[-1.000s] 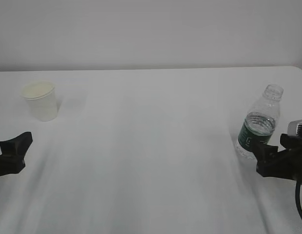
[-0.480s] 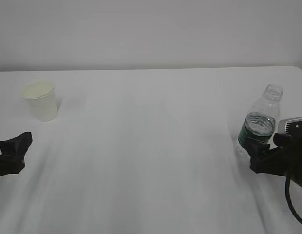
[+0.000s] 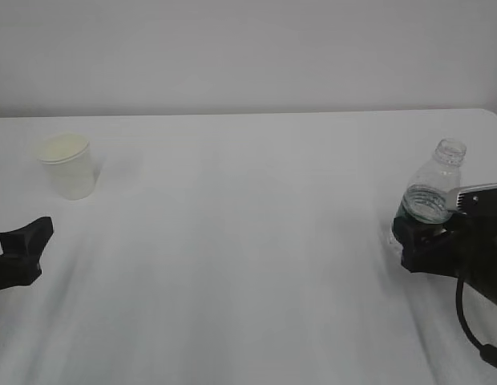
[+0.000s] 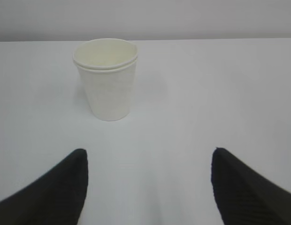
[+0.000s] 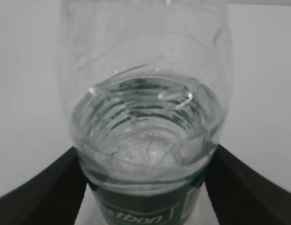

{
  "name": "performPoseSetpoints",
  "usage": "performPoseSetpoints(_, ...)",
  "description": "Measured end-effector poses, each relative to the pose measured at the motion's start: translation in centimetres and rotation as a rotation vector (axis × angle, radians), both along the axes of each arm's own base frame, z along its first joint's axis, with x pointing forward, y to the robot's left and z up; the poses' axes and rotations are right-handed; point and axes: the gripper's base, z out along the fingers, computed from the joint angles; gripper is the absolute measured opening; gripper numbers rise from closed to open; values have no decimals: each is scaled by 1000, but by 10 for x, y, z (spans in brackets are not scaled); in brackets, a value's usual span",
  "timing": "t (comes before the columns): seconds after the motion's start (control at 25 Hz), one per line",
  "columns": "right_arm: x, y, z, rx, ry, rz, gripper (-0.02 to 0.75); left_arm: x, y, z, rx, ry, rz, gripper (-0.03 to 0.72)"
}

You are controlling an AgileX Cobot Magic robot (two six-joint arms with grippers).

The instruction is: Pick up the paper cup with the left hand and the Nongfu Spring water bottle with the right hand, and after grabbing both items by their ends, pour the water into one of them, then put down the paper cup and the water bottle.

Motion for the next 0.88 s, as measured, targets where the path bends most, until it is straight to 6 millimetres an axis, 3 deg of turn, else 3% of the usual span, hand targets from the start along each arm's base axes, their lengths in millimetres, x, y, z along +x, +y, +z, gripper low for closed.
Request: performPoseSetpoints(0.88, 22, 2, -14, 0, -2, 0, 593, 0, 0, 0, -1, 2, 2, 587)
